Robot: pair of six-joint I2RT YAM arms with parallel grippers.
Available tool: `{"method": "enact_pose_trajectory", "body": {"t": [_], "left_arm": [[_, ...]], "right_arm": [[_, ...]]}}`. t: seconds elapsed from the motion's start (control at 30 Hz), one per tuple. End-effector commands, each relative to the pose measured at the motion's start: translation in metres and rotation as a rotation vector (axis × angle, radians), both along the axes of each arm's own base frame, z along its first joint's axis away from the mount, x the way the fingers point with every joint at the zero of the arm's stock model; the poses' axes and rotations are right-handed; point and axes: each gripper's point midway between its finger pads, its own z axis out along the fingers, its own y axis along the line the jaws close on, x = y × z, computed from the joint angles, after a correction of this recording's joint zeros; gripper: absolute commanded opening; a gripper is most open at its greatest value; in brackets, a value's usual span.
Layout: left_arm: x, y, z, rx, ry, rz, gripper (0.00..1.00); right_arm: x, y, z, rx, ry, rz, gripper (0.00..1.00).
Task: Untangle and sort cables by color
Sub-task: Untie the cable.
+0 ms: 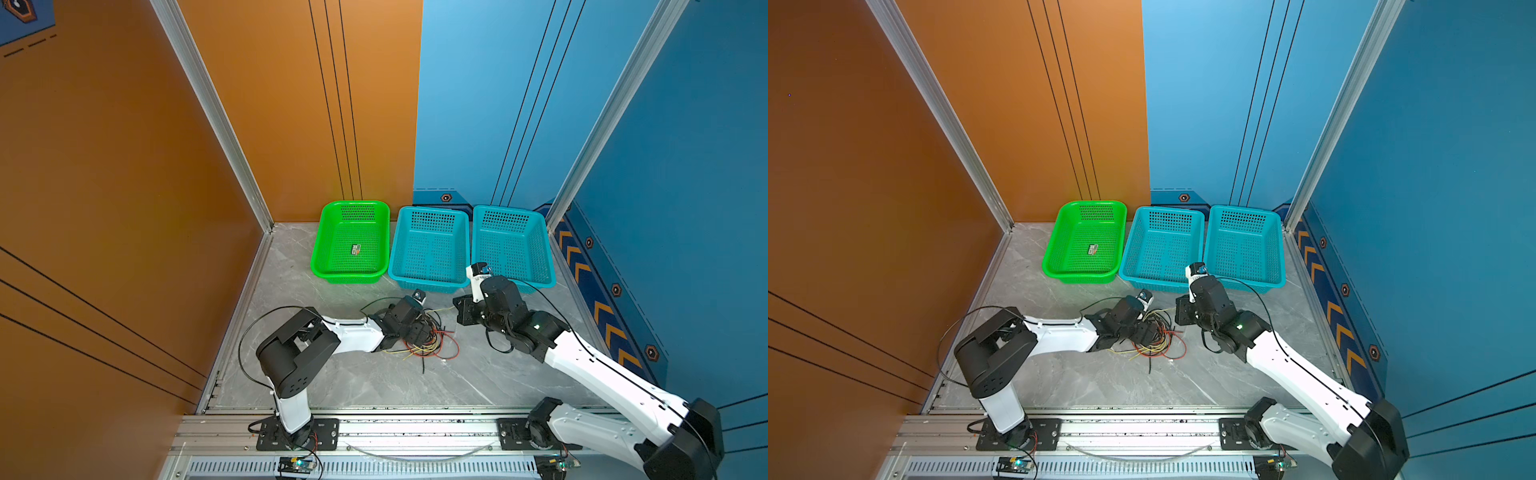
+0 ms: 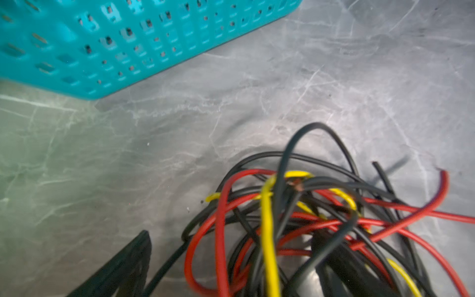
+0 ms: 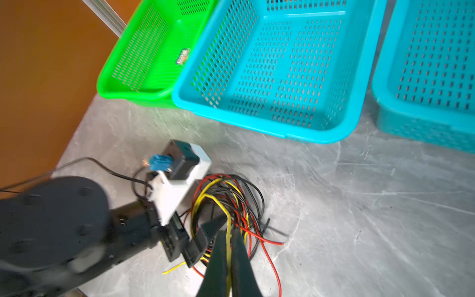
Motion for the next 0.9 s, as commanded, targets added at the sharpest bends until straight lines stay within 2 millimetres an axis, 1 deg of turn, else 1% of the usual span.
{"method": "enact_pose_trajectory", "body": {"t": [0.0,0.1,0.13,0.33,0.4,0.5,0.6,0.73,0.87], "left_arm": [[-0.014,0.018,-0.028,0.078,0.052,0.014,0.98],[-0.017,0.022,-0.032,0.079,0.053,0.018,0.98],[-0.018,0.023,-0.034,0.074,0.050,0.017,0.98],[-0.020,0.023,-0.037,0.061,0.049,0.020,0.98],[-0.021,0.023,-0.039,0.055,0.043,0.021,0.98],[-0.021,0.022,-0.040,0.052,0.047,0.022,0.98],[-0.022,0.022,-0.042,0.053,0.051,0.022,0.98],[-0.022,0.022,-0.047,0.064,0.055,0.020,0.98],[-0.023,0.022,-0.048,0.060,0.058,0.019,0.98]], "right_arm": [[-0.005,-0.014,0.040,-0.032,-0.076,-0.010,0.00],[-0.006,-0.022,0.071,-0.042,-0.127,-0.012,0.00],[-0.006,-0.026,0.085,-0.046,-0.156,-0.018,0.00],[-0.003,-0.050,0.149,-0.043,-0.279,-0.076,0.00],[-0.004,-0.058,0.173,-0.039,-0.336,-0.093,0.00],[-0.005,-0.076,0.209,-0.024,-0.416,-0.148,0.00],[-0.009,-0.088,0.244,0.015,-0.485,-0.173,0.00],[-0.017,-0.100,0.282,0.048,-0.569,-0.202,0.00],[-0.022,-0.107,0.310,0.073,-0.625,-0.221,0.00]]}}
